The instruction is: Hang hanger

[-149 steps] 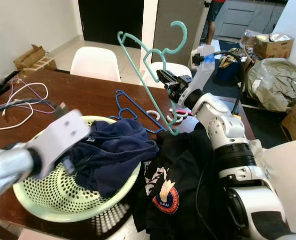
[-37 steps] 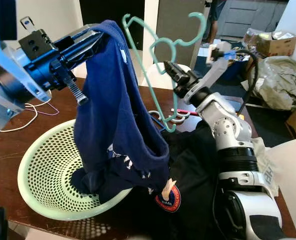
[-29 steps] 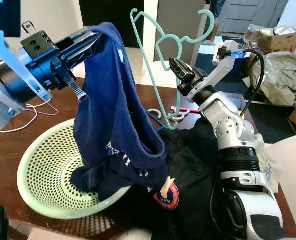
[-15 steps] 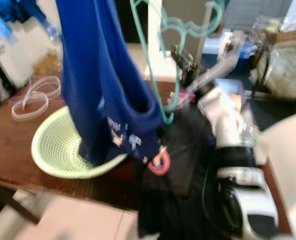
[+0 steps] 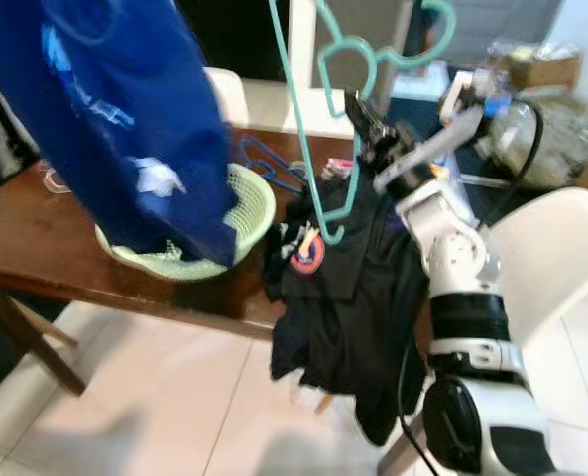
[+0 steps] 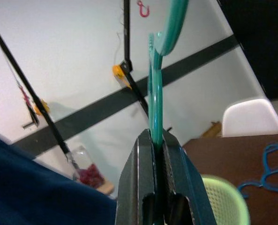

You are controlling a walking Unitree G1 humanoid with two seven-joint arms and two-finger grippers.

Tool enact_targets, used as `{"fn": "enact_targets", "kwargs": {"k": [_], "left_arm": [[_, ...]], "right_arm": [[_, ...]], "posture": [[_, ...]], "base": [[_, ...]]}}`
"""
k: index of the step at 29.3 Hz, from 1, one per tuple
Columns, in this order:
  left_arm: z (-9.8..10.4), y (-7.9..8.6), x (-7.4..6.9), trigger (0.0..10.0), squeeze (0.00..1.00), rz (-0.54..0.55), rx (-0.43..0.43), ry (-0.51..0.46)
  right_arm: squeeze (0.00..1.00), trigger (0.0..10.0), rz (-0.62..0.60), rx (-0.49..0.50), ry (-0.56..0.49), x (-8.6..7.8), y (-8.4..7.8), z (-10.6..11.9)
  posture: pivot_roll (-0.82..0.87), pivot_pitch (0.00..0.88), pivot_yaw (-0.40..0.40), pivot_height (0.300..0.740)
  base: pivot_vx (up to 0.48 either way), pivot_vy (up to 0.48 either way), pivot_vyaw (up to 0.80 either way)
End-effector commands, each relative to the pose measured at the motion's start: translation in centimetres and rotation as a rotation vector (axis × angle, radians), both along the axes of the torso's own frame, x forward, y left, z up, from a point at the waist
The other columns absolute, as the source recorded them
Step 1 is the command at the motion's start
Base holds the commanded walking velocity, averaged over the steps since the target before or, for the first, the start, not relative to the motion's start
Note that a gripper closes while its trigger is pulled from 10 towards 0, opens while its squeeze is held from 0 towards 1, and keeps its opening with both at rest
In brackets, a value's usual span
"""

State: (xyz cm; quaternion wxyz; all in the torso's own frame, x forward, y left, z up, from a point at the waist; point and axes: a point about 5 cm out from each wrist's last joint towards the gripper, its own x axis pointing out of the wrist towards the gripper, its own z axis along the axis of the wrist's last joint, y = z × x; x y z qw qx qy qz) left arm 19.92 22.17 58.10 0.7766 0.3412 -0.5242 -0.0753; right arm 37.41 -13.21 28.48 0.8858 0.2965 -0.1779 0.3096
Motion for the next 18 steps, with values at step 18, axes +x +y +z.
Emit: {"fn": "enact_targets", "kwargs": {"k": [18], "left_arm": [[-21.4,-13.1,9.1,10.0,0.00,-0.729,0.031,0.797]], "right_arm": [[0.00,10.0,-0.515,-0.185,0.186,1.9,-6.8,-2.4]], "posture": [[0.09,0.000,0.015,0.740]], "base": [[-0.357,0.000,-0.44]]}}
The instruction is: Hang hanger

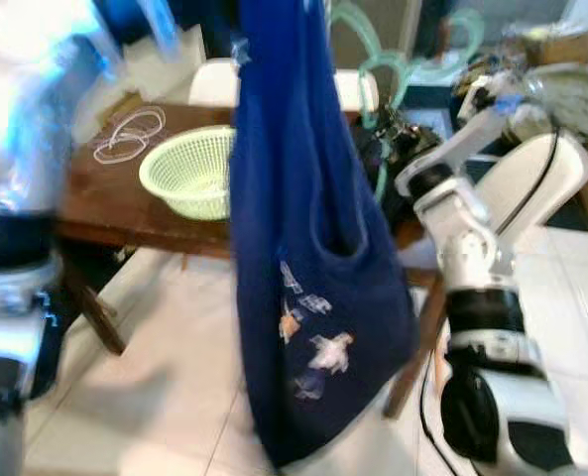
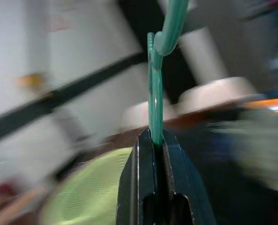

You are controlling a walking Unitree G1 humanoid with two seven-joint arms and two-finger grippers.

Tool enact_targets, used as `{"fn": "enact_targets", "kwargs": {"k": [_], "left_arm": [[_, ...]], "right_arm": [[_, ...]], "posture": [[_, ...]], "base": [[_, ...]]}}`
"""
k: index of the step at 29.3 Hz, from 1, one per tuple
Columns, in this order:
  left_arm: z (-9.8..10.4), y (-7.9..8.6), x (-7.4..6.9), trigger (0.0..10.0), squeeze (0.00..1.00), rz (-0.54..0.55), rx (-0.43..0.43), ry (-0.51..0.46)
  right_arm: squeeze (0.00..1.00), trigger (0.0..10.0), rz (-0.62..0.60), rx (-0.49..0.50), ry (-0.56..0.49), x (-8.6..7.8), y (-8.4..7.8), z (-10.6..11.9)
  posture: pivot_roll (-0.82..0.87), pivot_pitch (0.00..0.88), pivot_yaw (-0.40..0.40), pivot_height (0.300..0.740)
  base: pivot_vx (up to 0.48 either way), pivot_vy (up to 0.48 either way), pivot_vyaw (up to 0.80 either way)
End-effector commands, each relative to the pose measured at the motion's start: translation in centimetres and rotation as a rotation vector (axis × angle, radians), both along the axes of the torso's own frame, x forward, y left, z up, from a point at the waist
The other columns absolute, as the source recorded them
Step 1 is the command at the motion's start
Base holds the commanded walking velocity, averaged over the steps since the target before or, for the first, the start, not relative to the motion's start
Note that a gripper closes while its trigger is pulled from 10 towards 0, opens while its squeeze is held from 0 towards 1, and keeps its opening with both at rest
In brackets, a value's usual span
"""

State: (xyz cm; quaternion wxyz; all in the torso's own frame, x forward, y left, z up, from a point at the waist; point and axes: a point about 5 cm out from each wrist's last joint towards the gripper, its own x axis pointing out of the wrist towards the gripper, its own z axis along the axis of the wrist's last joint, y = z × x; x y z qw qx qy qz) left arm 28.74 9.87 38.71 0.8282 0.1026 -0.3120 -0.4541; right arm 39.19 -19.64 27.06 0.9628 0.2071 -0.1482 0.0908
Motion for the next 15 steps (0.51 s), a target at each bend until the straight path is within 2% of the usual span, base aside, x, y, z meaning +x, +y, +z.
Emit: {"fn": "enact_targets", "kwargs": {"k": [1,2,3,4,5,6,7,9,10,11,12,13,14,15], "left_arm": [[-2.0,-0.8,0.3,10.0,0.00,-0.021,0.031,0.081],[-2.0,-0.8,0.3,10.0,0.00,-0.021,0.031,0.081],[-5.3,-1.7,0.3,10.0,0.00,-0.038,0.062,0.166],[-9.7,-2.2,0.3,10.0,0.00,-0.040,0.115,0.267],[-14.7,-2.3,0.3,10.0,0.00,-0.001,0.211,0.368],[-14.7,-2.3,0.3,10.0,0.00,-0.001,0.211,0.368],[-17.9,-2.1,-0.1,10.0,0.00,0.022,0.283,0.428],[-24.2,-0.1,-0.8,10.0,0.00,0.087,0.430,0.587],[-24.2,-0.1,-0.8,10.0,0.00,0.087,0.430,0.587],[-25.7,0.8,-1.1,10.0,0.00,0.107,0.458,0.639],[-25.7,0.8,-1.1,10.0,0.00,0.107,0.458,0.639],[-27.2,2.0,-1.4,10.0,0.00,0.144,0.485,0.702],[-27.2,2.0,-1.4,10.0,0.00,0.144,0.485,0.702],[-28.8,3.3,-1.6,10.0,0.00,0.181,0.489,0.775]], "right_arm": [[0.00,10.0,-0.060,-0.036,0.034,0.1,-0.3,-1.0],[0.00,10.0,-0.060,-0.036,0.034,0.1,-0.3,-1.0],[0.00,10.0,-0.126,-0.096,0.081,0.1,-1.2,-2.0],[0.00,10.0,-0.197,-0.161,0.142,0.0,-2.2,-3.5],[0.00,10.0,-0.266,-0.246,0.227,-0.3,-3.3,-5.8],[0.00,10.0,-0.266,-0.246,0.227,-0.3,-3.3,-5.8],[0.00,10.0,-0.305,-0.300,0.281,-0.6,-3.9,-7.3],[0.00,10.0,-0.329,-0.356,0.421,-1.7,-4.8,-11.5],[0.00,10.0,-0.329,-0.356,0.421,-1.7,-4.8,-11.5],[0.00,10.0,-0.326,-0.366,0.460,-2.1,-4.9,-12.8],[0.00,10.0,-0.326,-0.366,0.460,-2.1,-4.9,-12.8],[0.00,10.0,-0.312,-0.355,0.499,-2.6,-4.8,-14.2],[0.00,10.0,-0.312,-0.355,0.499,-2.6,-4.8,-14.2],[0.00,10.0,-0.289,-0.321,0.540,-3.2,-4.6,-15.7]], "posture": [[0.09,0.000,0.015,0.740],[0.09,0.000,0.015,0.740],[0.08,0.000,0.011,0.740],[0.08,0.000,0.006,0.740],[0.09,0.000,-0.013,0.740],[0.09,0.000,-0.013,0.740],[0.09,0.000,-0.013,0.740],[0.08,0.000,-0.014,0.740],[0.08,0.000,-0.014,0.740],[0.08,0.000,-0.014,0.740],[0.08,0.000,-0.014,0.740],[0.07,0.000,-0.009,0.740],[0.07,0.000,-0.009,0.740],[0.07,0.000,0.001,0.740]], "base": [[0.000,0.000,-0.80],[0.000,0.000,-0.80],[0.000,0.000,-0.80],[0.000,0.000,-0.80],[0.000,0.000,-0.80],[0.000,0.000,-0.80],[0.000,0.000,-0.80],[0.000,0.000,-0.80],[0.000,0.000,-0.80],[0.000,0.000,-0.80],[0.000,0.000,-0.80],[0.000,0.000,-0.80],[0.000,0.000,-0.80],[0.000,0.000,-0.80]]}}
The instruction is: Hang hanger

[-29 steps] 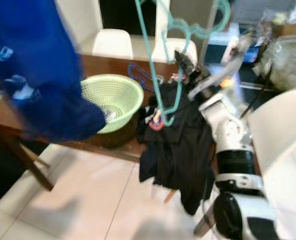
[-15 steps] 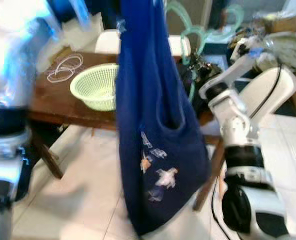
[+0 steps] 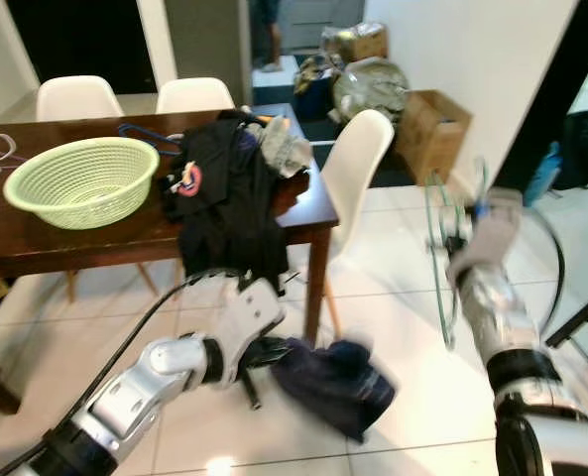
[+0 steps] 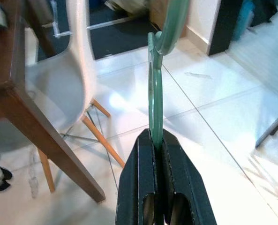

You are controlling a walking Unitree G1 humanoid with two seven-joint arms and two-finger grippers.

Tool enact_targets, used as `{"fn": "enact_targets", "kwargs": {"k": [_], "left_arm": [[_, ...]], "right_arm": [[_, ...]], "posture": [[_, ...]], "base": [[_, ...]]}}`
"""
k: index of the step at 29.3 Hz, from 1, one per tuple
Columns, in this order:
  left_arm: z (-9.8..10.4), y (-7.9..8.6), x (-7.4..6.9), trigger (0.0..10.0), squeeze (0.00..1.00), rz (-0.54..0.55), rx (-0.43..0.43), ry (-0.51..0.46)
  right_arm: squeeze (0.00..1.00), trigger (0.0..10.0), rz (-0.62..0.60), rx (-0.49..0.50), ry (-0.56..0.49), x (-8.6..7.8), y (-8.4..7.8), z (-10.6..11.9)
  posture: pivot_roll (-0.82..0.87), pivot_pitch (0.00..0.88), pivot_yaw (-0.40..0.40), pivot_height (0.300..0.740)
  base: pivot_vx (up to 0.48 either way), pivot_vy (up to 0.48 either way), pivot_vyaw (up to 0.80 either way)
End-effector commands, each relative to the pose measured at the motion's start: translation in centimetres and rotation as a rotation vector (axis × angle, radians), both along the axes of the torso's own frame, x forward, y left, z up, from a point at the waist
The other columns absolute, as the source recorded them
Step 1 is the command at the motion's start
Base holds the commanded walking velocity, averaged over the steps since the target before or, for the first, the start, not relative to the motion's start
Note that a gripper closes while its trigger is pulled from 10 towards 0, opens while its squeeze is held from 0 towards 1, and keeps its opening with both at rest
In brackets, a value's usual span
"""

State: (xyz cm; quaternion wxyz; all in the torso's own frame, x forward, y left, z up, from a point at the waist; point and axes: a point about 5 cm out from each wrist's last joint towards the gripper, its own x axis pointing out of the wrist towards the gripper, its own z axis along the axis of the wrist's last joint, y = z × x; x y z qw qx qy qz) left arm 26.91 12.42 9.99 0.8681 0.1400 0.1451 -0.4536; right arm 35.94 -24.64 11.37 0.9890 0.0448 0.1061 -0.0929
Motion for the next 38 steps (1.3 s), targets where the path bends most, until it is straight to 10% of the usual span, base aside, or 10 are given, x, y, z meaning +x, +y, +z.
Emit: {"fn": "enact_targets", "kwargs": {"k": [1,5,9,18,38], "left_arm": [[-1.8,2.3,-0.1,10.0,0.00,0.080,0.045,0.049],[-2.2,4.7,0.3,10.0,0.00,0.302,-0.215,0.153],[0.6,8.5,2.9,10.0,0.00,0.585,-0.503,0.056],[3.1,10.6,3.9,10.0,0.00,0.789,-0.535,-0.170],[3.3,10.2,5.4,10.0,0.00,0.827,-0.500,-0.186]], "right_arm": [[0.00,10.0,0.011,0.041,0.035,-0.7,0.4,-1.7],[0.00,10.0,0.037,0.100,0.000,-0.8,0.1,-1.6],[0.00,10.0,0.071,0.152,-0.004,-0.3,0.0,-1.1],[0.00,10.0,0.366,0.116,-0.045,-0.2,2.9,0.0],[0.00,10.0,0.535,0.097,-0.012,0.2,4.9,0.3]], "posture": [[0.06,0.000,0.003,0.740],[0.04,0.000,0.022,0.740],[0.03,0.000,0.017,0.740],[0.00,0.018,-0.053,0.740],[-0.01,0.000,-0.062,0.740]], "base": [[0.000,0.000,-0.80],[0.000,0.000,-0.79],[0.000,0.000,-0.80],[0.000,0.000,-0.80],[0.000,0.000,-0.80]]}}
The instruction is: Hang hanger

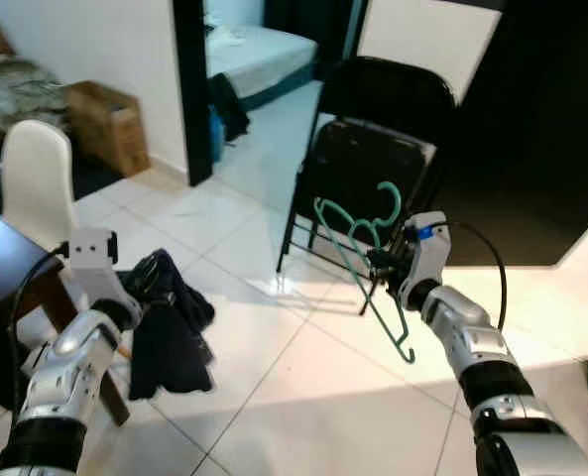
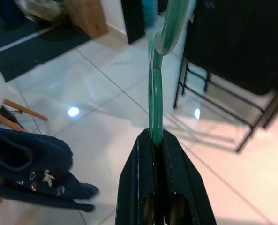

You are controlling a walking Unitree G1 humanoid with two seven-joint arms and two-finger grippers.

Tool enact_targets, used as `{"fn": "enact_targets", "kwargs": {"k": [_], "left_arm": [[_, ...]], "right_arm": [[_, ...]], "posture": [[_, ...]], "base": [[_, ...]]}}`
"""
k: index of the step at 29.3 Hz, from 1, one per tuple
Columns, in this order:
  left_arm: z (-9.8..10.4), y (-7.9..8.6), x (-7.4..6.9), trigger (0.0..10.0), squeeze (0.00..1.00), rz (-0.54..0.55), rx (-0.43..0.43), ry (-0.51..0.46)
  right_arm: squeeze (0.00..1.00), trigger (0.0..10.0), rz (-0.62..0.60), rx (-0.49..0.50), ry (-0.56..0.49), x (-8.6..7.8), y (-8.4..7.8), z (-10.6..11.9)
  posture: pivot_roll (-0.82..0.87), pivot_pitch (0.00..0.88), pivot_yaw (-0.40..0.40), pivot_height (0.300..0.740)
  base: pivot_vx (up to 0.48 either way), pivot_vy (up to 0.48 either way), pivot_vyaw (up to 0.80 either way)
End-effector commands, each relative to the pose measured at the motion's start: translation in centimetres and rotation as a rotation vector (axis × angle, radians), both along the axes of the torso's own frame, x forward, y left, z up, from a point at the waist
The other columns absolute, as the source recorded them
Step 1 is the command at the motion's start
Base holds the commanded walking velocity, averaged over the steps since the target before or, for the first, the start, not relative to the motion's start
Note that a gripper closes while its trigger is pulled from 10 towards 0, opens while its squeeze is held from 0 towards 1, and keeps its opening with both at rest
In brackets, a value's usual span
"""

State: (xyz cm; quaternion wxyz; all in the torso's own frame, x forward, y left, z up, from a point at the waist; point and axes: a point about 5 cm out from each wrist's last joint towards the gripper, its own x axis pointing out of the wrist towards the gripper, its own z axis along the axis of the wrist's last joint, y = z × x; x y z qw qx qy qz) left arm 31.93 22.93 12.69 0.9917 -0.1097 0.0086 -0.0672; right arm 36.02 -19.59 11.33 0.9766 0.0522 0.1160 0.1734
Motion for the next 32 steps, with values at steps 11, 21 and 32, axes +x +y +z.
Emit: {"fn": "enact_targets", "kwargs": {"k": [11,21,32], "left_arm": [[0.48,-0.13,1.32,10.0,0.00,-0.030,0.013,-0.012],[0.27,0.10,1.55,10.0,0.00,-0.036,0.008,-0.007],[0.24,0.22,1.55,10.0,0.00,-0.042,0.007,-0.011]], "right_arm": [[0.00,10.0,0.027,0.000,0.026,0.35,0.47,0.04],[0.00,10.0,0.032,0.008,0.037,0.45,0.51,-0.01],[0.00,10.0,0.033,0.010,0.047,0.47,0.43,-0.11]], "posture": [[-0.01,0.000,-0.061,0.740],[-0.01,0.000,-0.057,0.740],[0.00,0.000,-0.053,0.740]], "base": [[0.000,0.000,-0.80],[0.000,0.000,-0.80],[0.000,0.000,-0.80]]}}
